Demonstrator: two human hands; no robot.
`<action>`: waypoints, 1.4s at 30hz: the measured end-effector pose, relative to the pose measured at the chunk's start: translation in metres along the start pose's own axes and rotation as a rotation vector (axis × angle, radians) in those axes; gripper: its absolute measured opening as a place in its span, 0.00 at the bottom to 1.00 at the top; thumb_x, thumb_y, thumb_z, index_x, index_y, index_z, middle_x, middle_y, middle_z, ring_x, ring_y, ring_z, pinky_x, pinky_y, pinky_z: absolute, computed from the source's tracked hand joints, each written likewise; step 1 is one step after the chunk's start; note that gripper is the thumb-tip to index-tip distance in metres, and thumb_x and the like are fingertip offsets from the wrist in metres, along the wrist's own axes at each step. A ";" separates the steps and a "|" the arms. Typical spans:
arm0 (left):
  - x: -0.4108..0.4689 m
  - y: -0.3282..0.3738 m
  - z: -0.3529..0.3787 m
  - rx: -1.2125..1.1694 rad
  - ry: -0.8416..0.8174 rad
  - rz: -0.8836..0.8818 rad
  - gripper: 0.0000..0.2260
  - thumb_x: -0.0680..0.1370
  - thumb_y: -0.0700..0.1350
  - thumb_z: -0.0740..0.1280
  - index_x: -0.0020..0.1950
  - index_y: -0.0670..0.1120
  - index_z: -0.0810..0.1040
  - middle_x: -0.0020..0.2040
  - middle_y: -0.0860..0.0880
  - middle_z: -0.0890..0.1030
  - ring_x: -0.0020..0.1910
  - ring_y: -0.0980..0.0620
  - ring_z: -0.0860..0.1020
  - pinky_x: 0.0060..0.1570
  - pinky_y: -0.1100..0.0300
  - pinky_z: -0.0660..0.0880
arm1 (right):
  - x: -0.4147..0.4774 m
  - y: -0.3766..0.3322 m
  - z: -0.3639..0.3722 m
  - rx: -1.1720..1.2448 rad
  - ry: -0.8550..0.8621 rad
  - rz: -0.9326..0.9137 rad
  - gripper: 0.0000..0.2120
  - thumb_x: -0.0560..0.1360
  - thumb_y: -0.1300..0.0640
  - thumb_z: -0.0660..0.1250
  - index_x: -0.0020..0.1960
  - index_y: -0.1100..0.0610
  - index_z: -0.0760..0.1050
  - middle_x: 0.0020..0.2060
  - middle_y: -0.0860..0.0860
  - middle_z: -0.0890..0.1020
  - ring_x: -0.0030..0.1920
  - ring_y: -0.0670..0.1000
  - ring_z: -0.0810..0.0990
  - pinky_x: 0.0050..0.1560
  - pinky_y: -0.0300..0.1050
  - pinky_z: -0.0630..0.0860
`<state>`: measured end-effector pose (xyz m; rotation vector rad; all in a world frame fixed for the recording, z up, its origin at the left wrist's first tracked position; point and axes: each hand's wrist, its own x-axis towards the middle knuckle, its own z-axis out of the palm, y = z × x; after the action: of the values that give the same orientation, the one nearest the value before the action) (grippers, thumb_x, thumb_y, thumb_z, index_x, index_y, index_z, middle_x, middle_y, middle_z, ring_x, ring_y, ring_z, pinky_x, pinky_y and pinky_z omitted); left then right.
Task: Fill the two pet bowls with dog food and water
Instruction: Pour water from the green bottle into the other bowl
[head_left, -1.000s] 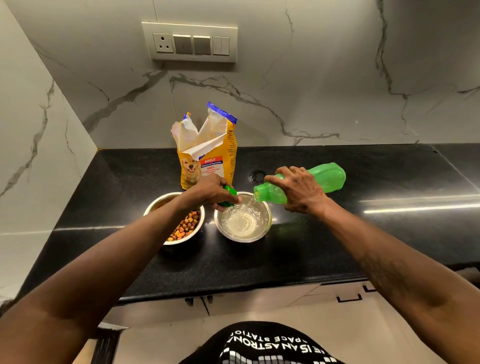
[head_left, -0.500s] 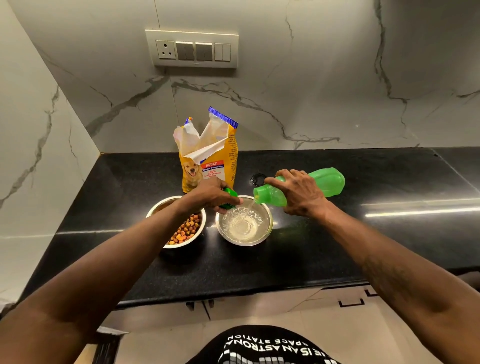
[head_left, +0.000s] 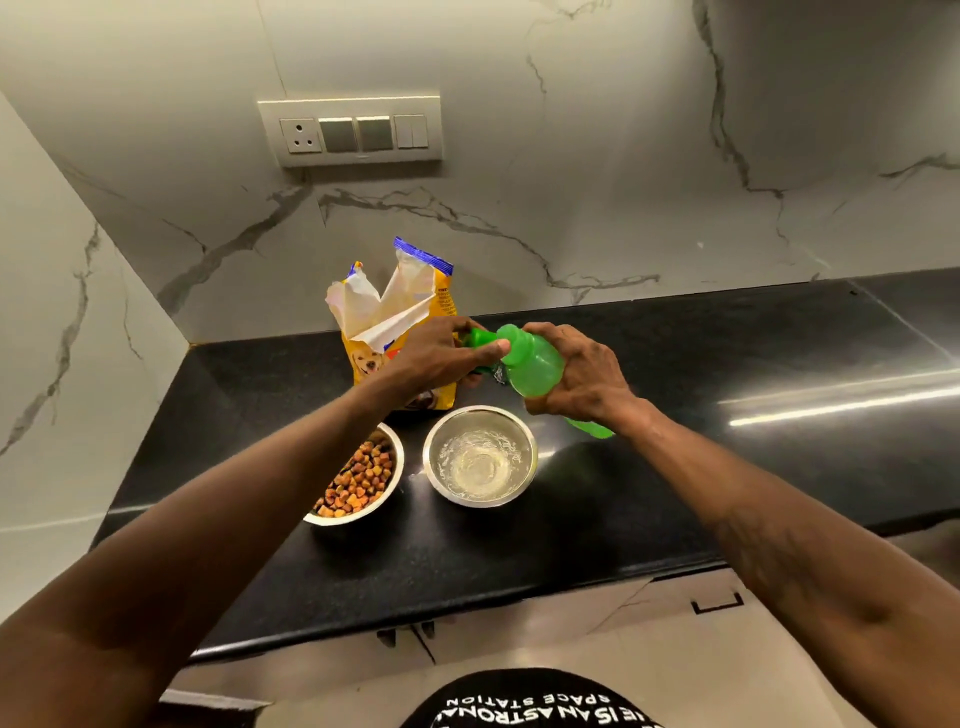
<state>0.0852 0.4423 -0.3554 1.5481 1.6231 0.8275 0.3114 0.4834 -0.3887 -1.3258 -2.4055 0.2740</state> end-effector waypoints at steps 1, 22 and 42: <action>0.002 0.007 0.000 -0.010 0.008 0.038 0.22 0.76 0.58 0.74 0.61 0.44 0.80 0.49 0.43 0.87 0.41 0.50 0.88 0.47 0.52 0.86 | 0.001 0.001 -0.001 0.047 0.026 0.016 0.49 0.58 0.42 0.82 0.74 0.43 0.65 0.61 0.50 0.79 0.55 0.54 0.80 0.57 0.52 0.79; 0.041 0.119 -0.020 0.795 -0.262 0.390 0.18 0.66 0.42 0.82 0.53 0.55 0.87 0.58 0.51 0.84 0.58 0.48 0.79 0.60 0.52 0.75 | 0.026 0.002 -0.017 0.372 0.139 0.057 0.42 0.54 0.38 0.82 0.64 0.47 0.73 0.49 0.49 0.84 0.49 0.52 0.83 0.53 0.52 0.82; 0.043 0.133 -0.018 0.671 -0.309 0.308 0.12 0.71 0.52 0.76 0.53 0.57 0.86 0.61 0.51 0.85 0.61 0.48 0.80 0.57 0.51 0.77 | 0.033 0.012 -0.023 0.318 0.161 0.009 0.49 0.55 0.37 0.81 0.72 0.44 0.68 0.53 0.53 0.85 0.52 0.55 0.84 0.56 0.52 0.82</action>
<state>0.1394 0.4943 -0.2363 2.3009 1.5239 0.1536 0.3140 0.5174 -0.3642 -1.1668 -2.1172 0.5087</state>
